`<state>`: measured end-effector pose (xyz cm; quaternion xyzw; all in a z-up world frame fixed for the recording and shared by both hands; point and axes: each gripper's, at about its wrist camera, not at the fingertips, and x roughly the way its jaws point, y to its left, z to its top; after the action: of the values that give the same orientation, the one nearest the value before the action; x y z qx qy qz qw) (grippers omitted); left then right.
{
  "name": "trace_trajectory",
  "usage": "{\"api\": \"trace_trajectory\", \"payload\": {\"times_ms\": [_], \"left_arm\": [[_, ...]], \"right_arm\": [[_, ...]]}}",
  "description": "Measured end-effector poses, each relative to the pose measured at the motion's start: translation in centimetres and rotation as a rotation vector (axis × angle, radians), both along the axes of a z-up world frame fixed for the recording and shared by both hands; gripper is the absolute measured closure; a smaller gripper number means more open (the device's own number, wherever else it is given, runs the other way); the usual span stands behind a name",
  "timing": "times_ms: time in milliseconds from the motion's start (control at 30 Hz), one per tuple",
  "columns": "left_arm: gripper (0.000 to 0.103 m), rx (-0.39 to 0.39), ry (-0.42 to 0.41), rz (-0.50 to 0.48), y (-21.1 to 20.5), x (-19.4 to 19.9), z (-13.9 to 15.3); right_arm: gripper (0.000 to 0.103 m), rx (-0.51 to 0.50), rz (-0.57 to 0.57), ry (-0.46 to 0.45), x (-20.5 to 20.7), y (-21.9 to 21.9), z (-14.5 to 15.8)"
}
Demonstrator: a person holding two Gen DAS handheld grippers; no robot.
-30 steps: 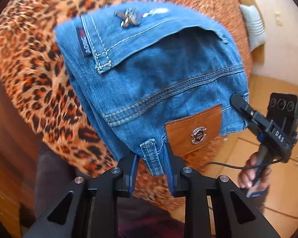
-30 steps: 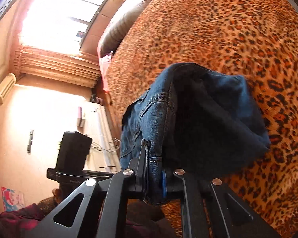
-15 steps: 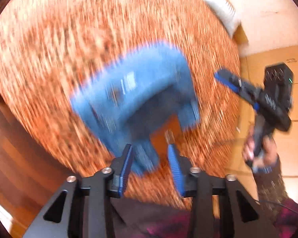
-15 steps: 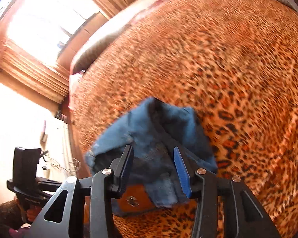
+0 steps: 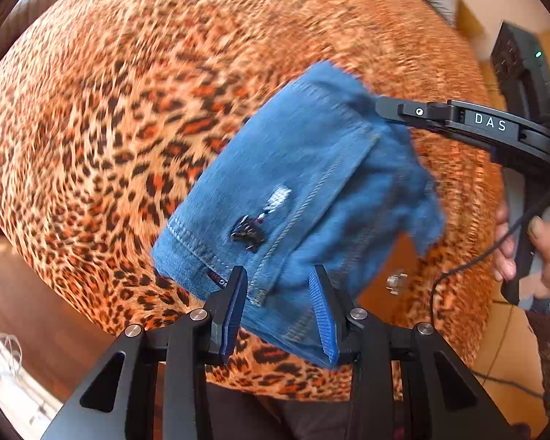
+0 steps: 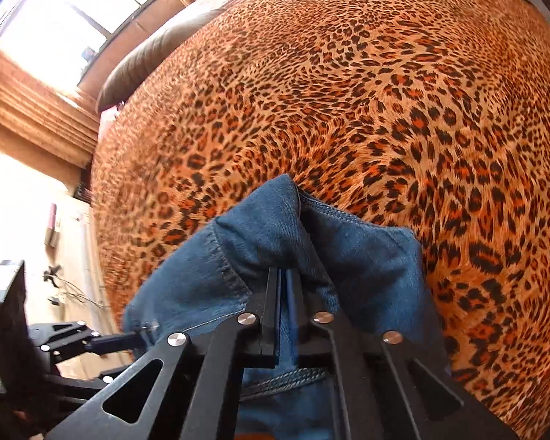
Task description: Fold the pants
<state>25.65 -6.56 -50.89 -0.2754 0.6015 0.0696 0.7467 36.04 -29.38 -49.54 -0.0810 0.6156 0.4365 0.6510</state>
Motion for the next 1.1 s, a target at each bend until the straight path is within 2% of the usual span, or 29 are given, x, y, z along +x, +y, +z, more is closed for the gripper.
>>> {"api": "trace_trajectory", "payload": {"times_ms": [33,100,133,200,233,267,333,400,467,533,600,633,700,767,800,833,867,900,933,967,1000,1033,1100], "left_arm": [[0.065,0.029,-0.025,-0.020,0.3,0.2,1.2],[0.056,0.079,-0.049,-0.045,1.2,1.4,2.7],[0.051,0.096,-0.054,-0.051,2.0,2.7,3.3],[0.047,0.069,-0.054,-0.069,2.9,5.1,3.4],[0.046,0.041,-0.043,-0.089,3.4,6.7,3.0],[0.046,0.025,-0.020,-0.111,3.8,8.2,2.4],[0.048,0.020,0.027,-0.159,4.8,11.9,0.9],[0.049,0.031,0.069,-0.201,5.7,14.0,-0.4],[0.048,-0.047,0.087,-0.265,6.4,14.4,-1.3],[0.045,-0.118,0.075,-0.357,7.1,12.8,-1.7],[0.038,-0.131,0.075,-0.435,7.5,10.7,-2.5],[0.037,-0.113,0.088,-0.472,7.6,9.7,-3.1],[0.037,-0.094,0.116,-0.507,7.8,8.7,-4.4],[0.039,-0.130,0.155,-0.526,7.4,8.2,-6.0],[0.040,-0.157,0.151,-0.535,7.0,7.9,-6.4],[0.049,-0.181,0.137,-0.535,6.5,7.6,-6.6],[0.057,-0.222,0.130,-0.539,6.1,7.2,-6.5],[0.056,-0.222,0.109,-0.542,5.5,7.4,-6.8],[0.056,-0.182,0.085,-0.556,5.0,7.1,-6.5],[0.056,-0.153,0.075,-0.578,4.6,6.8,-6.4],[0.054,-0.143,0.086,-0.592,4.7,6.8,-6.5],[0.055,-0.163,0.107,-0.594,4.8,6.8,-6.5],[0.060,-0.214,0.129,-0.613,6.1,7.3,-5.9]], "right_arm": [[0.078,0.034,-0.036,0.044,0.5,-1.4,0.9],[0.066,0.056,-0.127,0.057,1.1,-4.0,2.8],[0.064,0.061,-0.164,0.054,1.5,-4.9,3.2],[0.059,0.083,-0.241,0.064,1.5,-7.2,4.2],[0.051,0.088,-0.285,0.071,1.1,-8.7,4.3],[0.048,0.084,-0.335,0.074,0.7,-9.8,3.9],[0.046,0.072,-0.435,0.098,-0.3,-11.8,3.1],[0.046,0.088,-0.504,0.105,-1.0,-12.8,2.7],[0.046,0.110,-0.535,0.102,-1.1,-11.8,3.0],[0.046,0.154,-0.535,0.124,-0.4,-9.2,3.0],[0.042,0.130,-0.491,0.118,1.0,-5.2,2.2],[0.042,0.094,-0.466,0.102,1.3,-2.3,1.3],[0.042,0.004,-0.418,0.068,2.5,1.0,-0.3],[0.042,-0.113,-0.340,0.079,3.1,3.8,-2.2],[0.046,-0.184,-0.264,0.074,2.8,5.3,-3.0],[0.074,-0.262,-0.193,-0.007,1.9,6.4,-3.0],[0.081,-0.290,-0.152,-0.046,1.2,6.7,-2.6],[0.086,-0.306,-0.150,-0.059,1.1,7.2,-2.3],[0.090,-0.298,-0.169,-0.068,1.4,7.6,-1.9],[0.090,-0.305,-0.184,-0.086,1.7,7.9,-2.1],[0.089,-0.339,-0.194,-0.067,2.3,8.6,-3.1],[0.087,-0.379,-0.206,-0.053,2.4,8.7,-4.2],[0.084,-0.365,-0.240,-0.090,2.2,8.7,-3.1]]}}
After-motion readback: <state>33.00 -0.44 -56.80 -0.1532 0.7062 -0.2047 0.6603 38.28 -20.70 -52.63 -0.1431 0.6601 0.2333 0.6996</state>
